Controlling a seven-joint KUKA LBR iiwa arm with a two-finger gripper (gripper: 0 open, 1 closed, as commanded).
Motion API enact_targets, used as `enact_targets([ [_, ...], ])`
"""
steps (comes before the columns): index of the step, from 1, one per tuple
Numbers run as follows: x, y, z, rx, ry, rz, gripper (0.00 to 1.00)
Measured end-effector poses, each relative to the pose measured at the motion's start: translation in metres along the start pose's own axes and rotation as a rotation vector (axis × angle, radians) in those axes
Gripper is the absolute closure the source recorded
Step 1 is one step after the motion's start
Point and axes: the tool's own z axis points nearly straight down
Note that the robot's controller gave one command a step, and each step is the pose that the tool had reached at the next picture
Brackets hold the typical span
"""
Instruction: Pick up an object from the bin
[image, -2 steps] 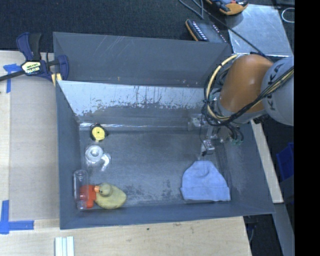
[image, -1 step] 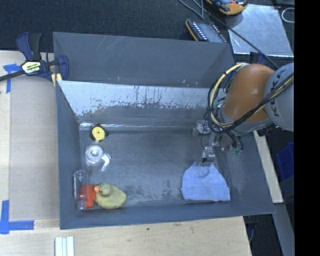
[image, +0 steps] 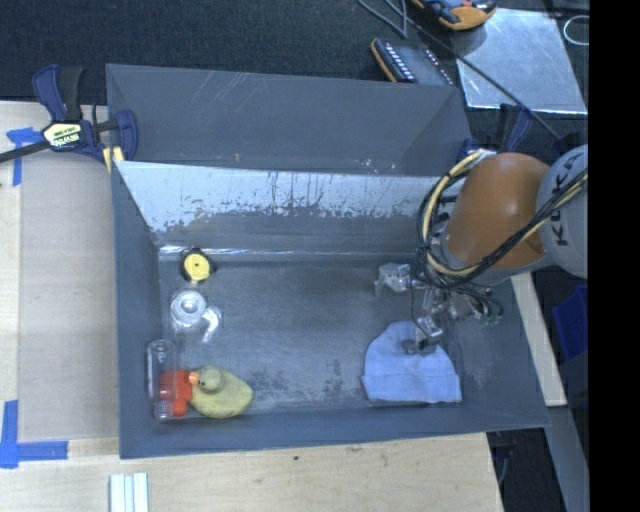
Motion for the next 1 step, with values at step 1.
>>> enact_targets([
  [1, -0.0158, 0.032, 0.0027, 0.001, -0.002, 0.12, 1.0],
])
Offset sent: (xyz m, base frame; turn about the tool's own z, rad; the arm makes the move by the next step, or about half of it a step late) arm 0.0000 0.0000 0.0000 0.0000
